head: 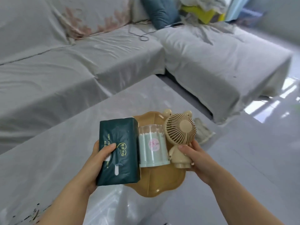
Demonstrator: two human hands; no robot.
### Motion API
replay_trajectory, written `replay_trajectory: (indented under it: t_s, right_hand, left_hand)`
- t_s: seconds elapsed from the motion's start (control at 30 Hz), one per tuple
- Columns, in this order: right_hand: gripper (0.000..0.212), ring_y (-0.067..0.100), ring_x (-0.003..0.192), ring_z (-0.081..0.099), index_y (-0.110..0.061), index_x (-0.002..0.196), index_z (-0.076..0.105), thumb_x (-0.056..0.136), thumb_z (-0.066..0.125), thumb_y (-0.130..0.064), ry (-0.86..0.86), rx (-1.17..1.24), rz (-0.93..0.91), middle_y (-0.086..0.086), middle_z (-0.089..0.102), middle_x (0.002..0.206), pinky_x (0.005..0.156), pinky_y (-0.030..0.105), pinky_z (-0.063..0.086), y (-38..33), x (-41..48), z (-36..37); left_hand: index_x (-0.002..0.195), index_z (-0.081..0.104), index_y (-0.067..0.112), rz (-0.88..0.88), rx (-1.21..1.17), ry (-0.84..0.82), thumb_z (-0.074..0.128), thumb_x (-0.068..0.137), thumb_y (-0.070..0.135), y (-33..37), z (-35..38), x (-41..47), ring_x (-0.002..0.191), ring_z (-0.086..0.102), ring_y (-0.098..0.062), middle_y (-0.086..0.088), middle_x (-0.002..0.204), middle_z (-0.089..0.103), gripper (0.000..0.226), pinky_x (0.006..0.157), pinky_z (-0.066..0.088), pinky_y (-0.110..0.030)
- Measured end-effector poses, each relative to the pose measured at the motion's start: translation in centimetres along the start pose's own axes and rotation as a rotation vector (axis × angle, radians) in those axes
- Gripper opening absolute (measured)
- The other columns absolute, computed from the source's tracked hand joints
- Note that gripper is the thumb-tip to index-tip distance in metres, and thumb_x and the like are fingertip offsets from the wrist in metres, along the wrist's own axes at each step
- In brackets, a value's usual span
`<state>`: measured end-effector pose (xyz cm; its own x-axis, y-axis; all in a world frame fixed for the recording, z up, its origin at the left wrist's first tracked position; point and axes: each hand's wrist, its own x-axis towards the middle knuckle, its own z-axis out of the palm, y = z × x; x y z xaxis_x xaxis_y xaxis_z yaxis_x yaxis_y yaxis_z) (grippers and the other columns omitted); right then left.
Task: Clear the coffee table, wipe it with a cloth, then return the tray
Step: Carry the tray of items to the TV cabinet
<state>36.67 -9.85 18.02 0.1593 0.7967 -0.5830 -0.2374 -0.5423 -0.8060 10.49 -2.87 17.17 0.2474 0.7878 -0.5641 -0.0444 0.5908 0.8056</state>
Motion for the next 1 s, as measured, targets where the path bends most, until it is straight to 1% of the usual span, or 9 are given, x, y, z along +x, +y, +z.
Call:
replay_trajectory:
  t_s: [0.23, 0.37, 0.43, 0.6, 0.73, 0.8, 0.87, 0.93, 1.0]
  right_hand:
    - [0.041, 0.015, 0.095, 0.060, -0.031, 0.120, 0.041, 0.084, 0.059, -0.024, 0.269, 0.183, -0.024, -0.008, 0.057, 0.114, 0.068, 0.033, 0.052, 3.1, -8.0, -6.1]
    - [0.045, 0.015, 0.096, 0.060, -0.032, 0.121, 0.039, 0.082, 0.060, -0.027, 0.447, 0.324, -0.039, -0.010, 0.056, 0.116, 0.066, 0.033, 0.051, 7.1, -12.3, -7.8]
    - [0.045, 0.015, 0.096, 0.060, -0.033, 0.121, 0.040, 0.081, 0.060, -0.028, 0.538, 0.402, -0.044, -0.009, 0.055, 0.117, 0.065, 0.032, 0.051, 9.6, -14.6, -8.2]
    - [0.023, 0.014, 0.091, 0.061, -0.039, 0.098, 0.046, 0.082, 0.059, -0.027, 0.782, 0.613, -0.056, -0.010, 0.057, 0.108, 0.065, 0.032, 0.051, 16.5, -20.9, -8.6]
    - [0.030, 0.015, 0.090, 0.061, -0.034, 0.110, 0.045, 0.083, 0.058, -0.028, 0.966, 0.763, -0.039, -0.007, 0.059, 0.108, 0.066, 0.033, 0.052, 21.7, -26.8, -9.8]
    - [0.033, 0.013, 0.088, 0.062, -0.032, 0.114, 0.044, 0.083, 0.057, -0.029, 1.045, 0.809, -0.032, -0.007, 0.060, 0.106, 0.064, 0.031, 0.052, 24.0, -29.6, -10.9]
    - [0.026, 0.012, 0.086, 0.062, -0.034, 0.106, 0.047, 0.084, 0.057, -0.030, 1.121, 0.865, -0.031, -0.007, 0.060, 0.104, 0.063, 0.030, 0.052, 26.2, -32.4, -12.1]
    - [0.019, 0.013, 0.085, 0.062, -0.036, 0.099, 0.047, 0.084, 0.057, -0.029, 1.185, 0.913, -0.036, -0.007, 0.060, 0.102, 0.064, 0.031, 0.052, 28.2, -35.1, -13.4]
    - [0.016, 0.013, 0.084, 0.062, -0.036, 0.096, 0.048, 0.084, 0.056, -0.029, 1.245, 0.955, -0.040, -0.006, 0.060, 0.101, 0.064, 0.032, 0.051, 30.0, -37.7, -14.8]
  left_hand:
    - [0.101, 0.049, 0.036, -0.048, 0.170, -0.279, 0.060, 0.055, 0.042, -0.4, 8.0, -0.3, 0.070, 0.069, -0.017, -0.002, 0.096, 0.067, 0.048, 0.056, 0.053, -0.032]
    - [0.099, 0.050, 0.034, -0.103, 0.317, -0.473, 0.060, 0.056, 0.042, -1.3, 12.2, -0.3, 0.066, 0.069, -0.016, -0.002, 0.095, 0.067, 0.045, 0.049, 0.053, -0.030]
    - [0.098, 0.050, 0.034, -0.127, 0.402, -0.568, 0.060, 0.055, 0.042, -2.2, 14.4, -0.5, 0.071, 0.069, -0.020, -0.003, 0.097, 0.067, 0.045, 0.049, 0.053, -0.030]
    - [0.099, 0.050, 0.032, -0.216, 0.602, -0.803, 0.060, 0.055, 0.044, -6.5, 20.3, -2.4, 0.078, 0.066, -0.024, -0.005, 0.101, 0.065, 0.046, 0.056, 0.054, -0.033]
    - [0.109, 0.050, 0.030, -0.293, 0.739, -0.971, 0.062, 0.051, 0.045, -11.5, 26.0, -5.7, 0.066, 0.071, -0.019, -0.004, 0.099, 0.066, 0.061, 0.049, 0.054, -0.030]
    - [0.113, 0.049, 0.028, -0.332, 0.803, -1.035, 0.064, 0.050, 0.045, -14.4, 29.1, -7.6, 0.064, 0.071, -0.018, -0.005, 0.100, 0.066, 0.066, 0.047, 0.054, -0.029]
    - [0.113, 0.050, 0.028, -0.353, 0.869, -1.089, 0.064, 0.057, 0.044, -17.3, 32.4, -9.6, 0.066, 0.071, -0.018, -0.005, 0.103, 0.066, 0.060, 0.049, 0.054, -0.030]
    - [0.111, 0.051, 0.029, -0.372, 0.910, -1.124, 0.062, 0.071, 0.039, -20.1, 35.5, -11.8, 0.067, 0.070, -0.019, -0.005, 0.103, 0.066, 0.043, 0.051, 0.054, -0.031]
    - [0.105, 0.051, 0.031, -0.362, 0.950, -1.154, 0.058, 0.078, 0.035, -22.7, 38.5, -14.0, 0.063, 0.070, -0.018, -0.004, 0.095, 0.068, 0.028, 0.048, 0.054, -0.032]
